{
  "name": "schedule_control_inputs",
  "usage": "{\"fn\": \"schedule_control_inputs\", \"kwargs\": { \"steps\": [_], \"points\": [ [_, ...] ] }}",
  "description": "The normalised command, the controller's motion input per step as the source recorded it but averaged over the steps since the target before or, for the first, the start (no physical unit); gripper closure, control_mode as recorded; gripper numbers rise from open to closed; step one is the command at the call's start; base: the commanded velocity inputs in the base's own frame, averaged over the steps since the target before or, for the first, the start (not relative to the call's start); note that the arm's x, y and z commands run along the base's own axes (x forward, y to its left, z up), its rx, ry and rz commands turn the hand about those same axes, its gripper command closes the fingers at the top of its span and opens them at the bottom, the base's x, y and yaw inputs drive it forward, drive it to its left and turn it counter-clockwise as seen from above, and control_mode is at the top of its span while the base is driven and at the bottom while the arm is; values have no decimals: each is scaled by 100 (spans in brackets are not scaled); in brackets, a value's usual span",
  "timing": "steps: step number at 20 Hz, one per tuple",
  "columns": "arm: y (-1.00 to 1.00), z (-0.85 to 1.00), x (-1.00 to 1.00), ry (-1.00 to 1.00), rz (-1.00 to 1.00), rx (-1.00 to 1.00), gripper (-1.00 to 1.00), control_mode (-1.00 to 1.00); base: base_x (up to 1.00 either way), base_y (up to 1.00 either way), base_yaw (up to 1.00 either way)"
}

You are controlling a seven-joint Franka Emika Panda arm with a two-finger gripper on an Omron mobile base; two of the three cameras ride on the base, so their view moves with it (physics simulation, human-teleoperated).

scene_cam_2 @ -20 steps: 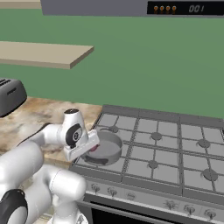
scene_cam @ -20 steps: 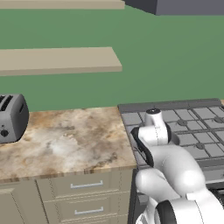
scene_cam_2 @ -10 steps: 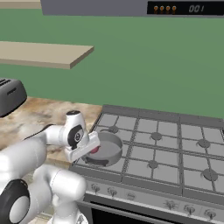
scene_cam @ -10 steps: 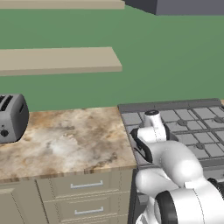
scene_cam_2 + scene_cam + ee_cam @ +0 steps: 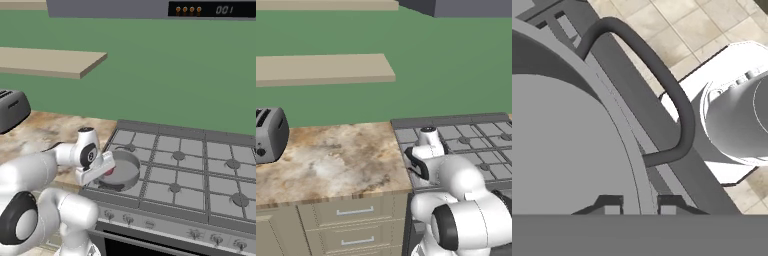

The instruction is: Turn on the sink faucet. Then move the onion from the counter to the sink. Turn off the sink. Move the vegetable from the sink to the pot next to the stove. Finally move the pot to the front left burner.

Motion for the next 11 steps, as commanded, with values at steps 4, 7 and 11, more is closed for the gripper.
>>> {"fn": "schedule_control_inputs", "kwargs": {
  "steps": [4,7,11],
  "points": [
    [-6,0,0,0,0,3,-100,-100,0,0,0],
    [-4,2,-2,0,-1,2,-100,-100,0,0,0],
    [0,12,-19,0,-4,1,-100,-100,0,0,0]
  ]
}}
